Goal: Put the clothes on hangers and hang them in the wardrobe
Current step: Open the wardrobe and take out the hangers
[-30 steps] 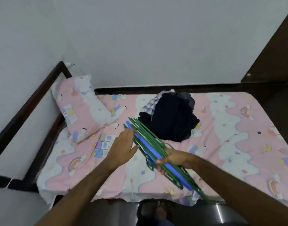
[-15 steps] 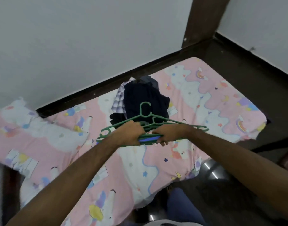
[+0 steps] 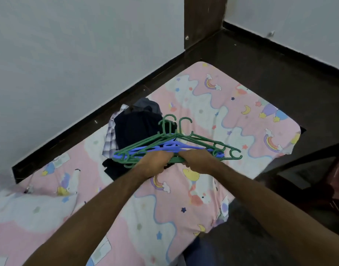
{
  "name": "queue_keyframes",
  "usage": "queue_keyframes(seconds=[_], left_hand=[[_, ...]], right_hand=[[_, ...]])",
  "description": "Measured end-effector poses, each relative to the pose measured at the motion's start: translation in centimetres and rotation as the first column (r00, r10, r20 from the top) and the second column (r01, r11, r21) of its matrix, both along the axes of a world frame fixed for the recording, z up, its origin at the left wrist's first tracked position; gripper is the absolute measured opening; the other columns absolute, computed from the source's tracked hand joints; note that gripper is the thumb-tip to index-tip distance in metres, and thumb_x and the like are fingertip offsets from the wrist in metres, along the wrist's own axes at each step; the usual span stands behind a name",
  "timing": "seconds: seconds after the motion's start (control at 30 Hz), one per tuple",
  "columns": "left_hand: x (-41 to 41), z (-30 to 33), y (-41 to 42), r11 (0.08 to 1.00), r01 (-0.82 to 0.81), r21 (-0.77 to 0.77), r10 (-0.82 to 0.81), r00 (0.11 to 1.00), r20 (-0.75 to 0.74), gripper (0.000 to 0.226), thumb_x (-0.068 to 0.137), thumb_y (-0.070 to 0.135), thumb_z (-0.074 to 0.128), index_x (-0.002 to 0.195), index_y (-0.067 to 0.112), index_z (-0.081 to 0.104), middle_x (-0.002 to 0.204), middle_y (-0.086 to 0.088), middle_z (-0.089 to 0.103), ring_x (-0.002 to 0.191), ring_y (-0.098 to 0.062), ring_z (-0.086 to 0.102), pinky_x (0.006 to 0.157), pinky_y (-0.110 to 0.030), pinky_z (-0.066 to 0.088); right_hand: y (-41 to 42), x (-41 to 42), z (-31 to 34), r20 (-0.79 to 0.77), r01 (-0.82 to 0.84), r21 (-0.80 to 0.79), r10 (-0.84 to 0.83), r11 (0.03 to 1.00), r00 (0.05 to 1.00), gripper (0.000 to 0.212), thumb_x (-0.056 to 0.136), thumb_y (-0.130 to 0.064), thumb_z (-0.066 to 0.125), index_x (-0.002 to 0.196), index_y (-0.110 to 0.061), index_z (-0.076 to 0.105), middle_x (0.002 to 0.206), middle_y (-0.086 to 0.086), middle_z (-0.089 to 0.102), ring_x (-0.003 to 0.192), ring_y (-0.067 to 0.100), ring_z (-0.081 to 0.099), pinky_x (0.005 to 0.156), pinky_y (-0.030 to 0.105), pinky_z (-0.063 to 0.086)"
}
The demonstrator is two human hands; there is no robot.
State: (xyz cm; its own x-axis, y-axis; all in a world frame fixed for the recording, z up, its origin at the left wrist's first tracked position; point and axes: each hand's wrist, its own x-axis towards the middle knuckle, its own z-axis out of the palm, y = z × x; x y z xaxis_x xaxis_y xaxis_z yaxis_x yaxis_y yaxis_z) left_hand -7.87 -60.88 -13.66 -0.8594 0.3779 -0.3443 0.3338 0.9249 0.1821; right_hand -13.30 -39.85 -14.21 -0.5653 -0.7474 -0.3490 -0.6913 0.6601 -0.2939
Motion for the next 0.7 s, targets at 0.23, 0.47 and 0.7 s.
queue_keyframes(seconds=[0.23,0.47,0.7], left_hand=[[-9.5,0.9,5.7,0.98,0.094,-0.173,-0.106,0.992,-0.061,0.028,0.09,-0.003,0.044,0.115,0.009,0.05,0.1,-0.015,0.064,0.09,-0.038,0.062,0.06,-0.044,0.036],[-13.9,-0.1,7.1,0.934,0.219,-0.284,-0.267,0.953,-0.143,0.026,0.087,0.001,0.05,0.109,0.014,0.048,0.094,-0.008,0.064,0.085,-0.035,0.063,0.058,-0.041,0.033],[-13.1,-4.5,0.3,0.931,0.216,-0.295,-0.313,0.887,-0.339,0.032,0.078,-0.002,0.059,0.107,0.01,0.055,0.084,-0.008,0.066,0.068,-0.035,0.065,0.045,-0.039,0.035]], right_hand=[[5.1,-8.0,-1.4,-0.17,0.1,-0.037,-0.105,0.994,0.98,0.03,0.093,-0.005,0.052,0.122,-0.016,0.054,0.105,0.007,0.069,0.095,0.033,0.066,0.066,0.036,0.04],[6.8,-10.0,-3.3,-0.185,0.208,-0.134,-0.23,0.969,0.955,0.03,0.086,-0.001,0.052,0.112,-0.015,0.056,0.103,0.004,0.069,0.095,0.032,0.065,0.071,0.04,0.05],[0.1,-9.9,-5.8,-0.346,0.183,-0.12,-0.213,0.976,0.914,0.034,0.09,-0.004,0.049,0.121,-0.018,0.054,0.117,0.005,0.065,0.112,0.031,0.06,0.081,0.039,0.035]])
